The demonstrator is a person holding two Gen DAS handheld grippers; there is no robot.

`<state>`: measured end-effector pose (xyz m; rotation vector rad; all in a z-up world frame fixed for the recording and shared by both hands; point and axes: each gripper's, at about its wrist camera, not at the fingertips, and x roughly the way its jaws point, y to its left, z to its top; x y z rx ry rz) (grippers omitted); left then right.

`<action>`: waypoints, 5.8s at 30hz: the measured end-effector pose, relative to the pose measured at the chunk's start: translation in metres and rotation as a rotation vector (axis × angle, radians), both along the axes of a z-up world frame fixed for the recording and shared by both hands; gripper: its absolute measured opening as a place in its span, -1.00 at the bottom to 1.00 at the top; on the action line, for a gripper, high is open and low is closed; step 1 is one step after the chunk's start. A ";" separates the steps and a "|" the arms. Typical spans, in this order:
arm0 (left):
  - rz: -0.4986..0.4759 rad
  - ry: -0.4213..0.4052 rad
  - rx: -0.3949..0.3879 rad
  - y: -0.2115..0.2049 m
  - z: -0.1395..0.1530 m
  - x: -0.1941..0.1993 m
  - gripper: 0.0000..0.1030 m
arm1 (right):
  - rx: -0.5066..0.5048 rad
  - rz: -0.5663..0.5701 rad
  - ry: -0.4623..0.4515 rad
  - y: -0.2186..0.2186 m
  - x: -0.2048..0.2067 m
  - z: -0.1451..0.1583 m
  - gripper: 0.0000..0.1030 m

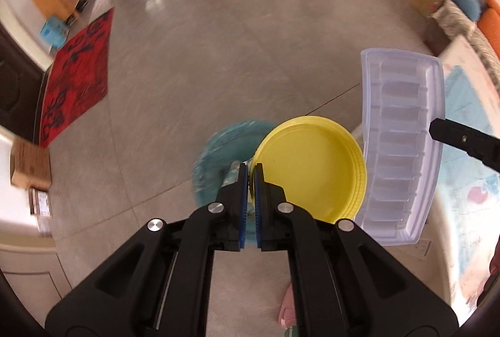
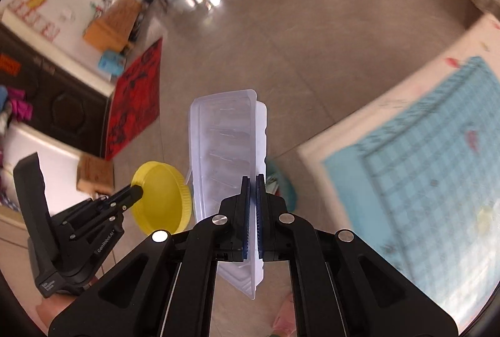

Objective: Collect trash
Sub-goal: 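Lift the yellow lid and clear tray and carry them toward the bin, then open both tools to drop the lid and tray into the teal bin, then move both open tools back over the table, then grasp the clear plastic box with left tool while right tool grasps the red can, then carry the clear box and red can over the teal bin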

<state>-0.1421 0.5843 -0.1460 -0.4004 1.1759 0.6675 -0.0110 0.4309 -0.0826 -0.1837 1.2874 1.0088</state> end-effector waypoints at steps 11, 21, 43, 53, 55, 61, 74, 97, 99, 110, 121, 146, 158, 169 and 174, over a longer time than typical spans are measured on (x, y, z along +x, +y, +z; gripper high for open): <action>0.085 0.079 -0.041 0.033 -0.050 -0.018 -0.94 | -0.130 0.102 0.012 0.071 -0.035 -0.068 -0.85; 0.085 0.142 -0.065 0.030 -0.076 -0.012 -0.23 | -0.152 0.120 0.048 0.083 -0.029 -0.088 0.19; -0.100 0.022 0.067 -0.116 0.055 0.078 0.59 | 0.118 -0.244 0.028 -0.178 0.047 0.039 0.50; -0.402 -0.088 0.024 -0.305 0.096 0.153 0.82 | 0.134 -0.505 -0.041 -0.392 0.043 0.079 0.79; -0.479 -0.097 0.001 -0.349 0.098 0.160 0.85 | 0.112 -0.564 -0.065 -0.431 0.033 0.083 0.80; -0.696 -0.096 -0.117 -0.463 0.100 0.169 0.87 | 0.040 -0.780 -0.051 -0.546 -0.004 0.081 0.86; -1.087 -0.014 -0.202 -0.649 0.079 0.139 0.87 | -0.145 -1.118 -0.025 -0.733 -0.069 0.056 0.86; -1.018 0.106 -0.326 -0.777 -0.003 0.071 0.82 | -0.172 -1.017 0.221 -0.802 -0.032 -0.028 0.82; -1.011 0.112 -0.388 -0.780 -0.010 0.067 0.67 | -0.196 -1.011 0.209 -0.801 -0.031 -0.031 0.82; -1.074 0.174 -0.439 -0.797 -0.036 0.061 -0.23 | -0.190 -0.959 0.257 -0.792 -0.036 -0.050 0.30; -1.046 0.141 -0.479 -0.778 -0.023 0.062 -0.32 | -0.121 -0.984 0.254 -0.798 -0.038 -0.034 0.26; -0.648 -0.181 -0.296 -0.532 0.068 0.119 -0.32 | -0.039 -0.641 0.032 -0.601 0.053 0.050 0.27; -0.346 -0.206 -0.168 -0.366 0.084 0.088 -0.32 | 0.009 -0.331 0.027 -0.388 0.059 0.062 0.27; -0.095 -0.183 -0.081 -0.204 0.086 0.031 -0.32 | 0.023 -0.091 0.075 -0.201 0.036 0.043 0.27; -0.002 -0.157 -0.067 -0.145 0.071 0.003 -0.32 | 0.020 0.001 0.110 -0.129 0.011 0.026 0.27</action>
